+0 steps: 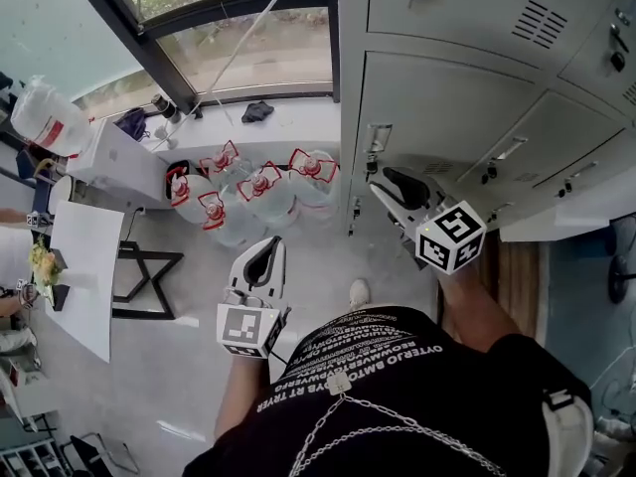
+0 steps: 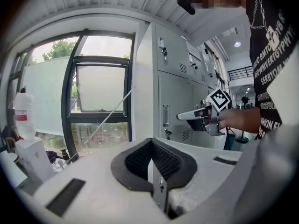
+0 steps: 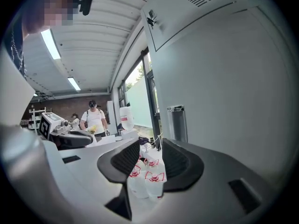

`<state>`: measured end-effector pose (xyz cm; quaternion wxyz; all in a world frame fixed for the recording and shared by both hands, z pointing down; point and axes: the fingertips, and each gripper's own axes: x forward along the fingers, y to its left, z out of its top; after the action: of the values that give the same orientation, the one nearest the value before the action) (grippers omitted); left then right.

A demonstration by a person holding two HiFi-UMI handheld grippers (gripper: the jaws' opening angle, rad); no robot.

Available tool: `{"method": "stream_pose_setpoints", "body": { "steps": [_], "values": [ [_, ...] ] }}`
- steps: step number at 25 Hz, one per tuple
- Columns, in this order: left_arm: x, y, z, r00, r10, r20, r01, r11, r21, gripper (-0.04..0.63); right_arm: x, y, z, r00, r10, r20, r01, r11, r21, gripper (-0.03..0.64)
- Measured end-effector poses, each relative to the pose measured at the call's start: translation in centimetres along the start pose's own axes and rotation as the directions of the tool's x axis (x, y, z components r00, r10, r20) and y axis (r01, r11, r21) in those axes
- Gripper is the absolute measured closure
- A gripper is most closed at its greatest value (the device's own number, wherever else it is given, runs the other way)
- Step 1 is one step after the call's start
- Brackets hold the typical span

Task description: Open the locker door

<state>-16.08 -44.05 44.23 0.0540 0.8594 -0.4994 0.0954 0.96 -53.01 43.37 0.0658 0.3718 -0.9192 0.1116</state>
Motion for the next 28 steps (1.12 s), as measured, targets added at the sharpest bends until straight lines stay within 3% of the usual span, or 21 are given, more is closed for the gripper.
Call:
{"method": "stream_pose_setpoints", "body": {
  "steps": [14, 23, 28],
  "values": [
    [1.7, 2.3, 1.4, 0.993, 0.118, 0.005, -0.118, 0.993, 0.014, 0.598, 4.8, -3.8, 1.6, 0.999, 0.045, 0.013, -0.045, 0.999, -0.011, 0.474],
    [1.7, 2.4, 1.1, 0.992, 0.126, -0.011, -0.126, 0.992, 0.018, 0.598, 5.7, -4.6, 1.8, 0.998, -0.046, 0.039, 0.046, 0.999, 0.005, 0.468],
    [0.6, 1.9, 0.7, 0.994, 0.109, -0.026, -0.109, 0.994, 0.025, 0.598, 5.8, -3.4, 2.1, 0.998, -0.016, 0.053, 0.013, 0.998, 0.054, 0.406]
  ]
}}
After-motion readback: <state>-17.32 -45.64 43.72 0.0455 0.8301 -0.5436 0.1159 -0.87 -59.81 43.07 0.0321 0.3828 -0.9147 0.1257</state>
